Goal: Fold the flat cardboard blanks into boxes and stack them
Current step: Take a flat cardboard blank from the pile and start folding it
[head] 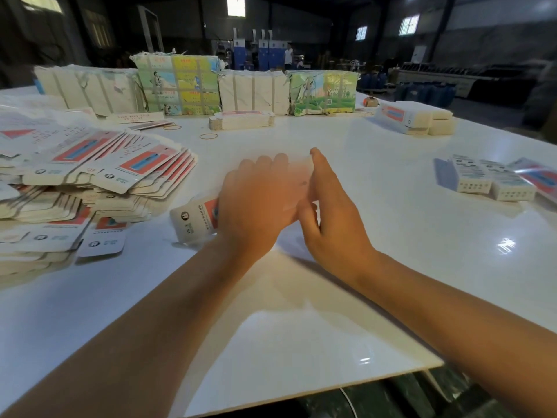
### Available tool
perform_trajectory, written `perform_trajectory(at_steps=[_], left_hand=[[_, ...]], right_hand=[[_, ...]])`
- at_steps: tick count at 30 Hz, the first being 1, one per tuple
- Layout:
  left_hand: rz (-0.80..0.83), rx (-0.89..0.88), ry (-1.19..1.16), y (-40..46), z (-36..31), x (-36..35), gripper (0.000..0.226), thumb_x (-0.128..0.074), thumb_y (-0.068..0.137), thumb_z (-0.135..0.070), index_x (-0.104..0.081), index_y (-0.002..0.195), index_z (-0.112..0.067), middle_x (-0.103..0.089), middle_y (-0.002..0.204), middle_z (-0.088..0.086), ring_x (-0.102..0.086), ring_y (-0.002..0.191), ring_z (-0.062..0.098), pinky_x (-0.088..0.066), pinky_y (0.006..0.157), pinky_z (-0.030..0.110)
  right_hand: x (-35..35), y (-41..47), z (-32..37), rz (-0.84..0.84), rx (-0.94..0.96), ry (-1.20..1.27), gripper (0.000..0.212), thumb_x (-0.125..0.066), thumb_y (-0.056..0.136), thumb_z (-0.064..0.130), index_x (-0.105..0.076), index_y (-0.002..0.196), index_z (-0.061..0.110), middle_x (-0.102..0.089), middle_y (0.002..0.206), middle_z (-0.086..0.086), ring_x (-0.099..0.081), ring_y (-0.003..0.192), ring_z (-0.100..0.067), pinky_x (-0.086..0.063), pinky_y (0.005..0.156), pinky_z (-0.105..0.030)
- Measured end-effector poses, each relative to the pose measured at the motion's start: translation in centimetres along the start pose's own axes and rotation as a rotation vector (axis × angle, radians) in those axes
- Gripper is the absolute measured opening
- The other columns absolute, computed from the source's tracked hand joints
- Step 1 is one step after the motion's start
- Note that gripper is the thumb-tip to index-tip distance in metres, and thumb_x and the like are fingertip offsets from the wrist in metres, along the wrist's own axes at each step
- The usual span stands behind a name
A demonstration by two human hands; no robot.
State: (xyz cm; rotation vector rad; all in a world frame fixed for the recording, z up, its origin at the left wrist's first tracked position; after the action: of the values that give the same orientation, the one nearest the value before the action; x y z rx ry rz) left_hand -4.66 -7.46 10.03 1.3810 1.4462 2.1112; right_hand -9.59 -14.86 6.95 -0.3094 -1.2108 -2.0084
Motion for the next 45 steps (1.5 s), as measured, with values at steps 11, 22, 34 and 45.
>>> perform_trajectory(at_steps=[11, 22, 34, 45], left_hand=[[0.197, 0.013, 0.097, -0.7, 0.5, -1.6, 0.054, -0.038, 0.088, -0.047, -0.052, 0.122, -0.007, -0.059, 0.102, 0.012, -0.056, 0.087, 0.030, -0.040, 0.069, 0.036], [0.381, -0.111, 0.104, -1.2, 1.0, -3.8, 0.073, -0.052, 0.076, -0.072, -0.045, 0.123, -0.017, -0.057, 0.108, 0.004, -0.053, 0.097, 0.022, -0.034, 0.079, 0.031], [0.257, -0.062, -0.268, -2.1, 0.5, -4.0, 0.049, -0.042, 0.077, -0.046, -0.066, 0.106, -0.015, -0.064, 0.106, 0.009, -0.053, 0.103, 0.033, -0.045, 0.083, 0.047], [0.547, 0.031, -0.396, -4.2, 2.4, -11.6, 0.027, -0.031, 0.078, -0.056, -0.045, 0.099, -0.065, -0.046, 0.087, -0.016, -0.044, 0.083, 0.016, -0.044, 0.072, 0.040]], right_hand=[[-1.8, -0.2, -1.2, 0.176, -0.090, 0.180, 0.078, -0.055, 0.092, 0.019, -0.004, 0.151, 0.017, -0.044, 0.133, 0.011, -0.049, 0.106, 0.006, -0.033, 0.087, 0.001], [-1.7, 0.4, -0.2, 0.202, 0.202, -0.266, 0.072, -0.066, 0.079, 0.005, -0.033, 0.144, 0.004, -0.038, 0.147, -0.014, -0.037, 0.131, -0.035, -0.037, 0.105, -0.038], [7.9, 4.4, -10.4, -0.056, -0.257, -0.339, 0.042, -0.057, 0.091, 0.029, -0.050, 0.131, 0.019, -0.059, 0.118, -0.014, -0.046, 0.104, -0.031, -0.035, 0.080, -0.035], [30.2, -1.5, -25.5, -0.463, -0.928, -0.763, 0.031, -0.041, 0.096, 0.028, -0.050, 0.125, 0.022, -0.047, 0.123, -0.016, -0.042, 0.116, -0.035, -0.040, 0.092, -0.048]])
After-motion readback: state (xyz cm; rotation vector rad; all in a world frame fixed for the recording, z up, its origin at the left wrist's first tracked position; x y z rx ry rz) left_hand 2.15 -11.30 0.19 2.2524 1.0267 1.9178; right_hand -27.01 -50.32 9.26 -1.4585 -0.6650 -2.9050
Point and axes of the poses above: each hand's wrist, its own y-axis towards the middle knuckle, its own x-axis out of the back of the hand, z = x × y, the point moved 10 cm from there along y, towards the middle knuckle
